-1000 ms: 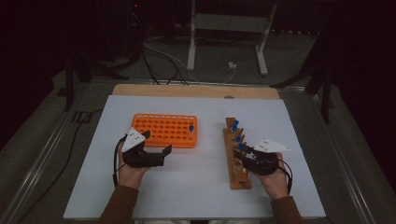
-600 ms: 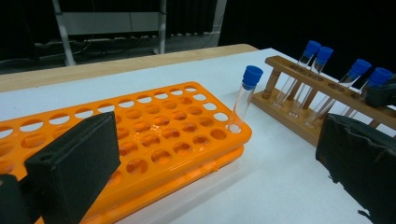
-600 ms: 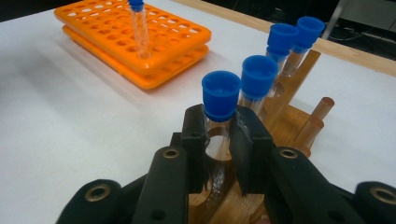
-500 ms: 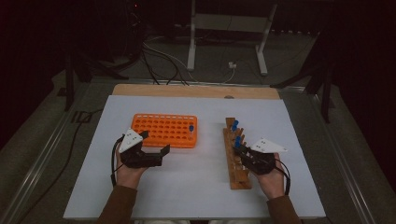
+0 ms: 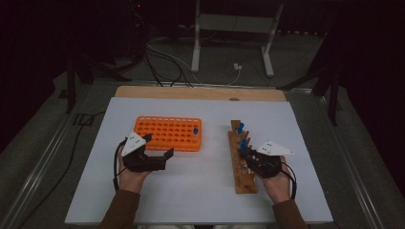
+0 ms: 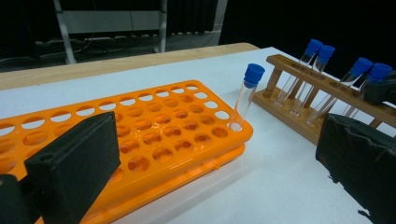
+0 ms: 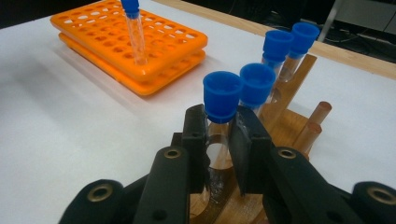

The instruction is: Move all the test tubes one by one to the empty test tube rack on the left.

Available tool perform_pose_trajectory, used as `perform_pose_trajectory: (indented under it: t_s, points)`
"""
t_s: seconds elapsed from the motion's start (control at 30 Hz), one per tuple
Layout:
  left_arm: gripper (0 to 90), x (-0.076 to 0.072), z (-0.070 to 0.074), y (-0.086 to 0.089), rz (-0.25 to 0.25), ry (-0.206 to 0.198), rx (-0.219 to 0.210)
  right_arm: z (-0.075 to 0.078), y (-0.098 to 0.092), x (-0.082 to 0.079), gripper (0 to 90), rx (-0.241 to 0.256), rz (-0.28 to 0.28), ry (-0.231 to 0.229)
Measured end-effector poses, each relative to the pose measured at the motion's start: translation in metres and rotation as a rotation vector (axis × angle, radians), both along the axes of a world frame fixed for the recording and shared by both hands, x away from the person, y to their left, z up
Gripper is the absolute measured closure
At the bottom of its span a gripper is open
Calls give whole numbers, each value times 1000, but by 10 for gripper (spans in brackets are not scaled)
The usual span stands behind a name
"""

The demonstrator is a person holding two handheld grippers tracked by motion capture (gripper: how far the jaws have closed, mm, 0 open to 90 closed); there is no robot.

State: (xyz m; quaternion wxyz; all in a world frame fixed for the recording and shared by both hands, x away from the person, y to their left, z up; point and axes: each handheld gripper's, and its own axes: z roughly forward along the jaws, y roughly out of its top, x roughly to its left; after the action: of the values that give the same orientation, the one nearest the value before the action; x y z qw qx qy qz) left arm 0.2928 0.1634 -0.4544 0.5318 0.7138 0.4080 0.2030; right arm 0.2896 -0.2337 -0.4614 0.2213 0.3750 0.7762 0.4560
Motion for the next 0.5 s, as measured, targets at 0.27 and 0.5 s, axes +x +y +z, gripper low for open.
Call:
perform_pose_trajectory:
  t_s: [0.27,0.5]
  points:
    - [6,0,1,1,7,-2,1,9,-5,-2,768,28,2,4]
    - [5,-2,4,-3,-1,-9,16,24,-7,-4,768,38,11,-8]
